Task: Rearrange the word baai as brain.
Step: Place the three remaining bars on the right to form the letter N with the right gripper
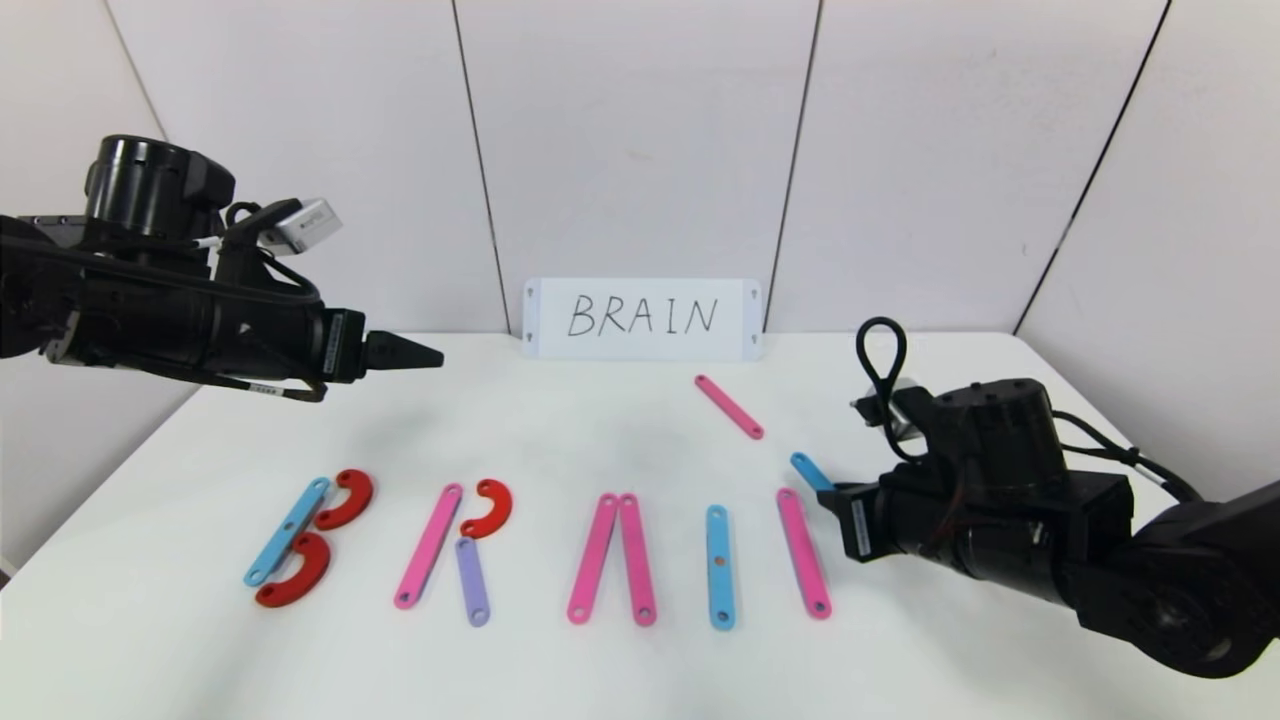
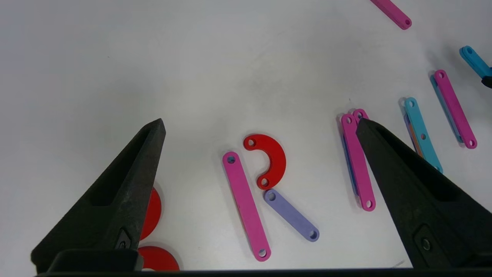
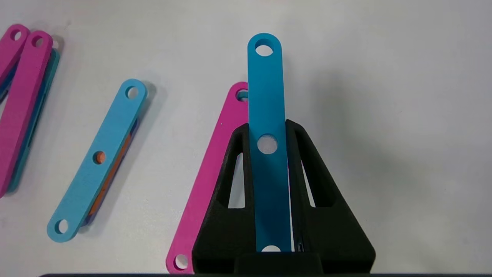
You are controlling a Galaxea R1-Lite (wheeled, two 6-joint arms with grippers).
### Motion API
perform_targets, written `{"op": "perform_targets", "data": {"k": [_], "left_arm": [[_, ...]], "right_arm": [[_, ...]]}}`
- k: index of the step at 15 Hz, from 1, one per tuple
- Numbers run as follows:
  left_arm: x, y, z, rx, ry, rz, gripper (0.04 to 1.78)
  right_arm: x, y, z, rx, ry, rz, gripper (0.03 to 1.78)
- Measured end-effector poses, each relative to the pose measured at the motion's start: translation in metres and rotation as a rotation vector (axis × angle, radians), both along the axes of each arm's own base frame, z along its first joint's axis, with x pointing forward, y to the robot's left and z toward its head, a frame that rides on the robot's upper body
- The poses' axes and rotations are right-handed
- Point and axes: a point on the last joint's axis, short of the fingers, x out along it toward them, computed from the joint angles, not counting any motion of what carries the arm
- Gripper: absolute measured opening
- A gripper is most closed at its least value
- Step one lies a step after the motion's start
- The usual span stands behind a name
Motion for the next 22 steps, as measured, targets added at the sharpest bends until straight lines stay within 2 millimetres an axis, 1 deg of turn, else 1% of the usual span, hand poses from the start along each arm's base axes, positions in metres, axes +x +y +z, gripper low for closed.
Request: {"op": "perform_targets", "data": {"k": [4,11,19,21,22], "left_arm": [[0.0,0.0,0.0,0.0,0.0,-0.001,1.73],[0.0,0.0,0.0,0.0,0.001,0.0,1.73],[0.0,0.0,0.0,0.0,0.0,-0.001,1.73],[0.0,0.0,0.0,0.0,0.0,0.0,1.73],[0.0,0.0,0.0,0.0,0.0,-0.001,1.73]], "right_arm": [[-0.003,-0.008,-0.011,-0.002,0.044,0.005,0.28],[0.002,-0.009,-0.025,-0.006,0.047,-0.003,0.28],[0.001,-0.009,-0.03,-0.019,0.062,-0.008,0.28],[0.0,-0.01,-0.03,-0.021,0.064,-0.008,0.33],[-0.001,-0.01,-0.03,-0.021,0.062,-0.009,0.4]]}}
